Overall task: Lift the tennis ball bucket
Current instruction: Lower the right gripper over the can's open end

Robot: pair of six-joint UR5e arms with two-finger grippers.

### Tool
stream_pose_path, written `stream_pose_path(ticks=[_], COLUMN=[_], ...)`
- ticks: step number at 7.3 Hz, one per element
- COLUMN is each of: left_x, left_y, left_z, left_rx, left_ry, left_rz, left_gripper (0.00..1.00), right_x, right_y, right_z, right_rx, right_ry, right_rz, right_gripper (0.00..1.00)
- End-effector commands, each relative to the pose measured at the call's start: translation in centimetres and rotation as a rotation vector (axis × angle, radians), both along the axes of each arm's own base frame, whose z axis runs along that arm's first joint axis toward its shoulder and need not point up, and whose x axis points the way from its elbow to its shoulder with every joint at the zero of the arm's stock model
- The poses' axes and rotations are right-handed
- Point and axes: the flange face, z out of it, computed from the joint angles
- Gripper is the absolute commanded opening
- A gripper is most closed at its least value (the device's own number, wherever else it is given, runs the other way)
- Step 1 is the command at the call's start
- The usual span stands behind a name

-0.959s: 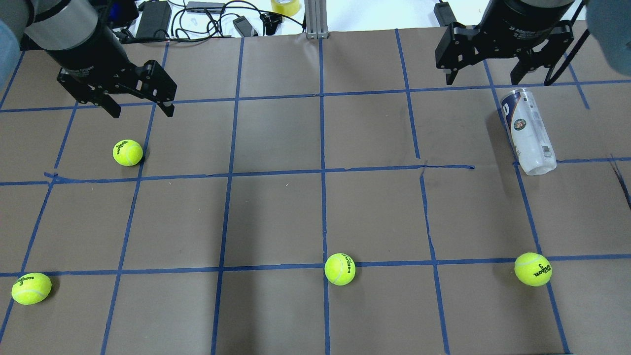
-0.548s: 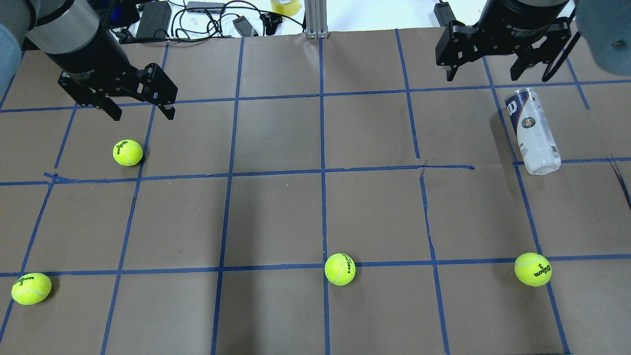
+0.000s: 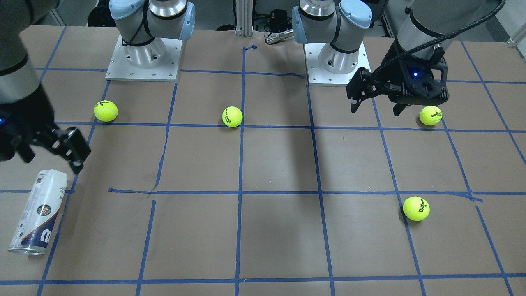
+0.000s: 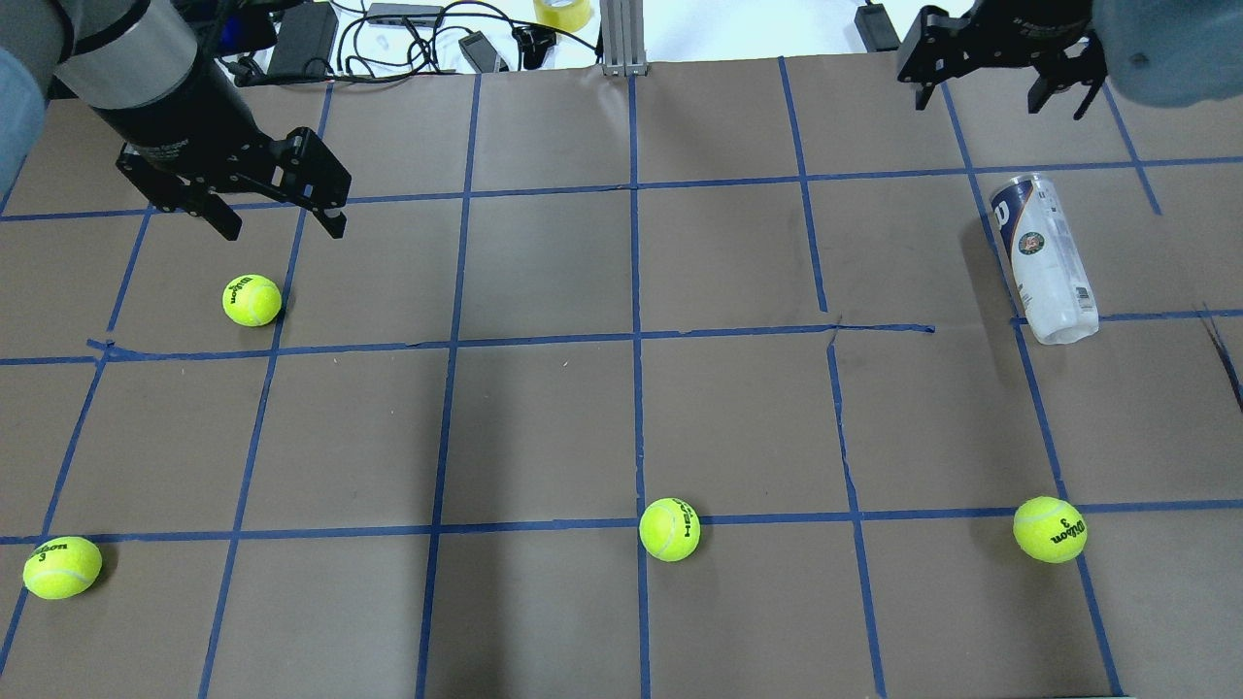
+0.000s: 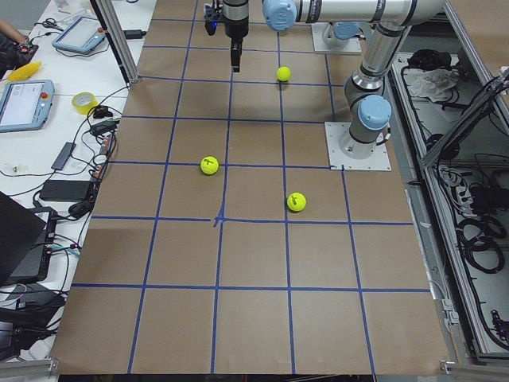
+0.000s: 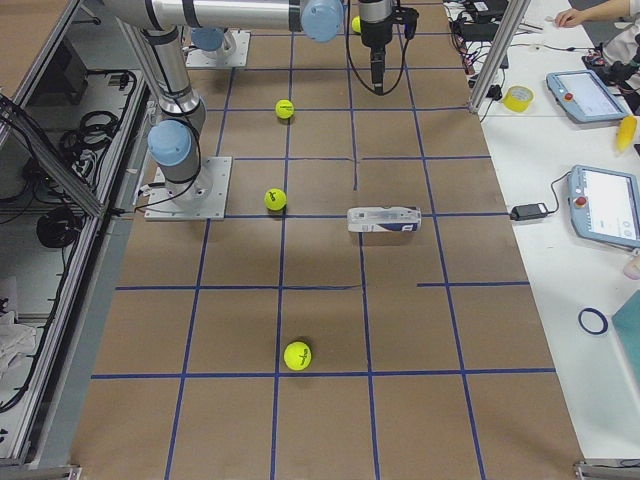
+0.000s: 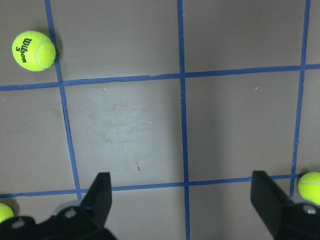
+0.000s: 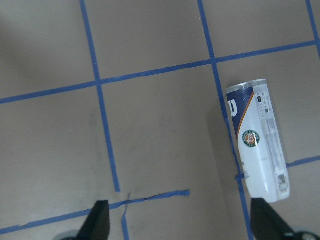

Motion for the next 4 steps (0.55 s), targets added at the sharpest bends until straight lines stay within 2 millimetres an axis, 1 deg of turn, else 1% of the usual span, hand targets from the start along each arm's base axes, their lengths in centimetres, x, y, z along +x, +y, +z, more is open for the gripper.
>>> stream_pose_path(ticks=[1, 2, 3, 4], left_x=[0.0, 0.0, 0.0, 0.0], left_y=[0.0, 0.0, 0.0, 0.0], left_z=[0.0, -0.1, 0.0, 0.0], left_rx=[-0.001, 0.000, -0.001, -0.001], left_ry=[0.000, 0.000, 0.000, 0.000], left_rz=[0.000, 0.000, 0.000, 0.000], left_gripper=[1.00, 1.00, 1.00, 1.00], right_x=[-14.9, -17.6, -18.3, -17.7], right_y=[-7.1, -9.1, -10.8, -12.4], right_z=[-9.1, -11.4, -15.3, -17.8], right_rx=[0.038, 0.048, 0.078, 0.003], right_ry=[0.023, 0.026, 0.000, -0.067], right_rz=[0.008, 0.020, 0.010, -0.006], right_gripper=[1.00, 0.99, 0.96, 0.97])
